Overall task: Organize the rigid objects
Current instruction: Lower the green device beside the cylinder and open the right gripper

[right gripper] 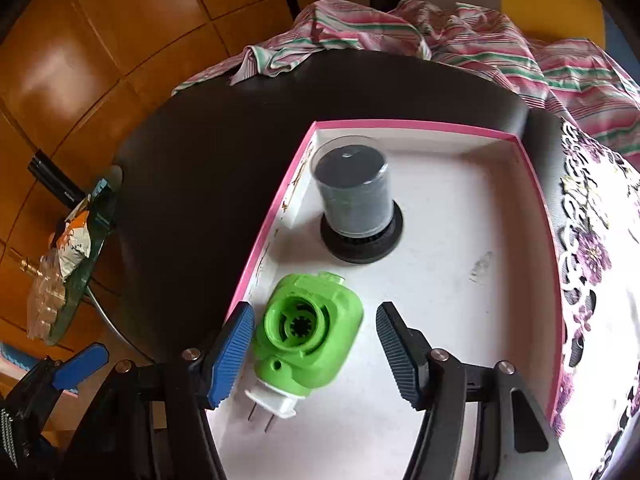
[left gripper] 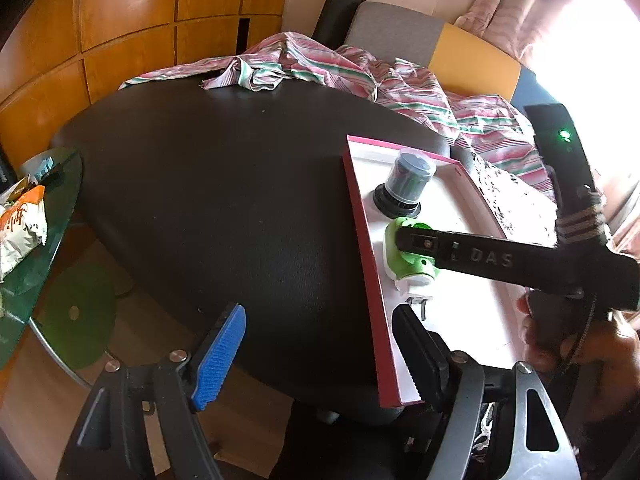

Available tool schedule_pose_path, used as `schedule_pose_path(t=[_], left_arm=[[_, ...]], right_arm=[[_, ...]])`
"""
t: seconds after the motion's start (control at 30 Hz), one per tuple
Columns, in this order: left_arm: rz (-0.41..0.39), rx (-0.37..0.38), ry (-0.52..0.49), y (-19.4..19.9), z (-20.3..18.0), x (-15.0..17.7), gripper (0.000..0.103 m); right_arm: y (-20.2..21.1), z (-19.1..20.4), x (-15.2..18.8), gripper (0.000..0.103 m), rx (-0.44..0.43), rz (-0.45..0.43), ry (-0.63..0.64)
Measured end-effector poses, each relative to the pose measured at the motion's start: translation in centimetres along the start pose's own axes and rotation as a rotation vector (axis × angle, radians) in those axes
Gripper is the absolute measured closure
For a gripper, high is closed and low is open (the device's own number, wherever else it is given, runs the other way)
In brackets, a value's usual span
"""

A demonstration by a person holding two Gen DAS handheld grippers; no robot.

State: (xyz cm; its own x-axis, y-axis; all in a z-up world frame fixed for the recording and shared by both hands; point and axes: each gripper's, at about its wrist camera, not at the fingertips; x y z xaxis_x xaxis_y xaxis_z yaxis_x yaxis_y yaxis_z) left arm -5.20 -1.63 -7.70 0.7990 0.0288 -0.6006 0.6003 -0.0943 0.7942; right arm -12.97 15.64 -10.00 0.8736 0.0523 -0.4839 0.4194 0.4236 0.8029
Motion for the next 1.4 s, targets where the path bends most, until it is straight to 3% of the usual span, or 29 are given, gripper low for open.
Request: schedule_pose_path(t=[0.23,0.3,0.47,0.77,1.4], left_arm=[[-0.002,0.0,-0.003,0.1,-0.1,0.1,0.027],[0.0,0.0,-0.008,0.2,-0.2,0.1,0.027],[-0.008,-0.002,-0.014,0.6,-0.3,0.1,0.027],[-0.011,-0.002,-0.027,0.8,-0.7,0.2,0.026],[-0.071,0.025,-0.144,2.9,-4.5,0.4,0.022]], right_arm=[[0.8,0.8,1.3,0.039,-0.025,0.011,-0.001],[0.3,1.2,1.1,0.06,-0.012,0.01,0.018],[-0.4,1.6,-0.1,0.066,-0.007,-0.009,0.017],[0.9,1.0,0.4,0.064,-0.004,-0.038,-0.008],[10.1,-2.4,4.5,0.057,0.155,-0.184,-0.041]])
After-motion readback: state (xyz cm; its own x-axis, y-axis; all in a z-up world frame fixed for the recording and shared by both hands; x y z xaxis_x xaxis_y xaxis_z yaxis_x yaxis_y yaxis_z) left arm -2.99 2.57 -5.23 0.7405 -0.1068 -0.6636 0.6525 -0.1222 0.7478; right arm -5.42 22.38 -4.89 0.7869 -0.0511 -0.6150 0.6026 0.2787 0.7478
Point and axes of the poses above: each gripper's, at about its wrist camera, not at the fingertips, and y roughly against the way its jaws point, z to its left, x to its underside, and after that the axes turned 7 degrees about -x, right-handed
